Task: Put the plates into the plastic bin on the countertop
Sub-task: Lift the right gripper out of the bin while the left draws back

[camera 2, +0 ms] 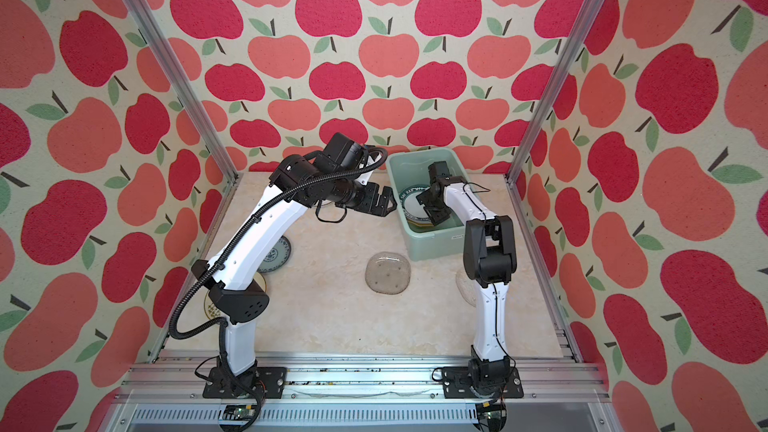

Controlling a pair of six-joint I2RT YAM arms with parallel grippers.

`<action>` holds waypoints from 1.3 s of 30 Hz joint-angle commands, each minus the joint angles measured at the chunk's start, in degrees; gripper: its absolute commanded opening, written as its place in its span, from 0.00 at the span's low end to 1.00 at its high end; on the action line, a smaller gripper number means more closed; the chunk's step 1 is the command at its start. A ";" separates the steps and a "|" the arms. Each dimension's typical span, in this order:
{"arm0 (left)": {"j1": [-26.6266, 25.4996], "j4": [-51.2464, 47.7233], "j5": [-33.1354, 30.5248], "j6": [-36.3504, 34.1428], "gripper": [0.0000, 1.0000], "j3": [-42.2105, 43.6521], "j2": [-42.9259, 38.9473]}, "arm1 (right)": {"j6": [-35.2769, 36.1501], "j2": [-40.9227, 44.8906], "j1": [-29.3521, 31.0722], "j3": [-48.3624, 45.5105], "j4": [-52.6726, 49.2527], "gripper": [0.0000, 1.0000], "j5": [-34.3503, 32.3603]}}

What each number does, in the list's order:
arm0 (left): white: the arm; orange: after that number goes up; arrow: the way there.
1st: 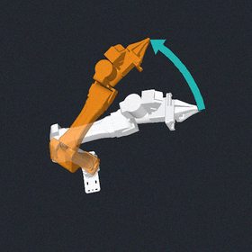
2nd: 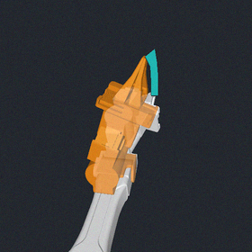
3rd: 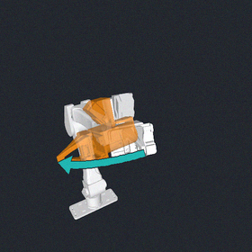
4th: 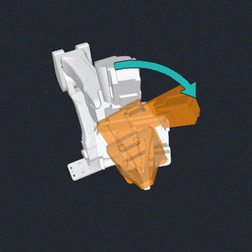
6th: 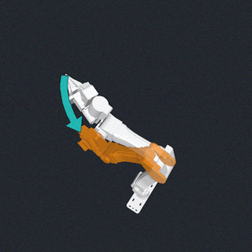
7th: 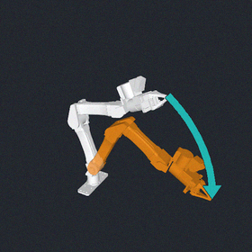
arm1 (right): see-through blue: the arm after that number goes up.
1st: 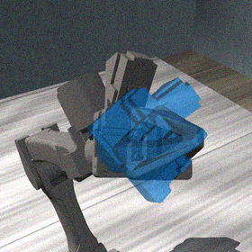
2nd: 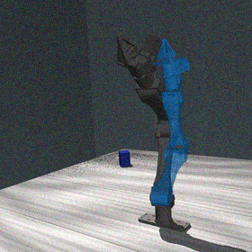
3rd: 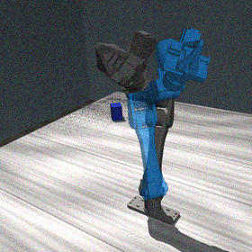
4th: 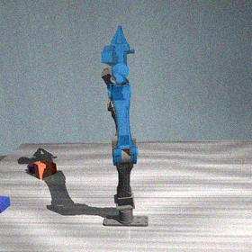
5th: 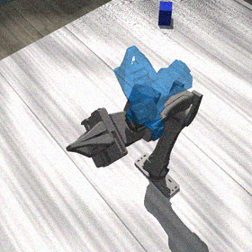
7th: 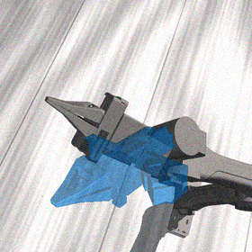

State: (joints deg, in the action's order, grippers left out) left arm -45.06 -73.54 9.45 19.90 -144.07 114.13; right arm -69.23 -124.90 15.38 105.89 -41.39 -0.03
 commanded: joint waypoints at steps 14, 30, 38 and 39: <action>0.32 6.03 -22.79 -7.75 0.99 9.94 -11.85 | 14.05 13.46 2.89 5.81 -4.05 0.87 -11.00; 12.51 10.15 -9.53 1.51 0.99 35.82 -28.62 | 51.43 45.31 18.20 -20.68 20.91 0.79 4.15; 28.29 11.25 0.34 14.21 0.95 44.98 -31.69 | 74.42 53.58 33.89 -29.59 21.07 0.78 0.39; 30.39 11.22 2.39 15.48 0.94 46.08 -31.51 | 78.36 53.46 36.02 -29.65 20.40 0.78 -1.41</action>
State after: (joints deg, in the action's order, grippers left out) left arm -18.39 -62.57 5.50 28.60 -100.29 82.98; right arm -5.85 -72.20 47.37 77.49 -21.41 1.69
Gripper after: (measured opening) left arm 0.944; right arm 0.779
